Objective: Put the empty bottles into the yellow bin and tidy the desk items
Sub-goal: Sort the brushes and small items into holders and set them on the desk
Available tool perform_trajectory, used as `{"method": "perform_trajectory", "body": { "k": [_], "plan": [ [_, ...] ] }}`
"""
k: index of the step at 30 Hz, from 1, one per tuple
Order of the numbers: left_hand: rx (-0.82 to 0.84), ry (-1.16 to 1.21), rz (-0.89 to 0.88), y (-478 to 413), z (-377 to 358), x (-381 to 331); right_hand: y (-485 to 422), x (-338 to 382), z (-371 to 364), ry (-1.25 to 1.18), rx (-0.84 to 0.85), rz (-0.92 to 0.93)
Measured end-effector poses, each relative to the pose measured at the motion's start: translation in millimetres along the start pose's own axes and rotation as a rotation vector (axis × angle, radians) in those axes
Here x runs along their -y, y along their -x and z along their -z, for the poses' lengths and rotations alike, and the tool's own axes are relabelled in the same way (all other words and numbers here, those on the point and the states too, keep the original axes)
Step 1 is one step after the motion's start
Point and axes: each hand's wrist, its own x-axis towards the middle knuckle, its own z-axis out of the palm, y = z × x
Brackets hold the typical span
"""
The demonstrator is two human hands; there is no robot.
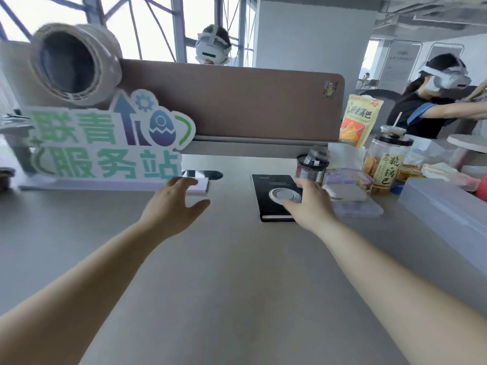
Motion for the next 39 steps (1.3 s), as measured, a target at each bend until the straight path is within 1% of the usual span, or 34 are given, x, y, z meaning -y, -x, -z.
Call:
{"method": "perform_trajectory", "body": {
  "k": [3,6,12,17,21,25,30,34,39],
  "plan": [
    [-0.054,-0.099,0.046,38.6,54.8,59.1,27.0,76.1,-36.7,-0.099,0.154,0.126],
    [-0.077,-0.185,0.128,86.3,109.8,124.9,63.0,152.6,-77.5,-0.122,0.328,0.265],
    [-0.13,-0.212,0.35,198.3,208.6,258.8,148.9,314.0,-171.6,-0.116,0.584,0.529],
    [-0.194,-0.222,0.543,285.5,279.2,355.3,221.5,450.7,-246.9,-0.154,0.697,0.726],
    [-0.244,-0.222,0.653,349.8,324.2,408.6,277.4,526.3,-287.1,-0.181,0.748,0.853],
    [-0.263,-0.243,0.686,396.0,357.9,441.7,322.9,573.1,-304.1,-0.225,0.756,0.913],
    [-0.252,-0.316,0.642,427.1,386.1,469.5,371.0,599.8,-306.7,-0.292,0.744,0.907],
    [-0.172,-0.337,0.612,451.2,395.3,485.2,407.7,599.7,-309.5,-0.323,0.763,0.876],
    [-0.036,-0.345,0.601,473.5,392.7,500.5,433.5,586.7,-320.6,-0.309,0.864,0.847]
  ]
}}
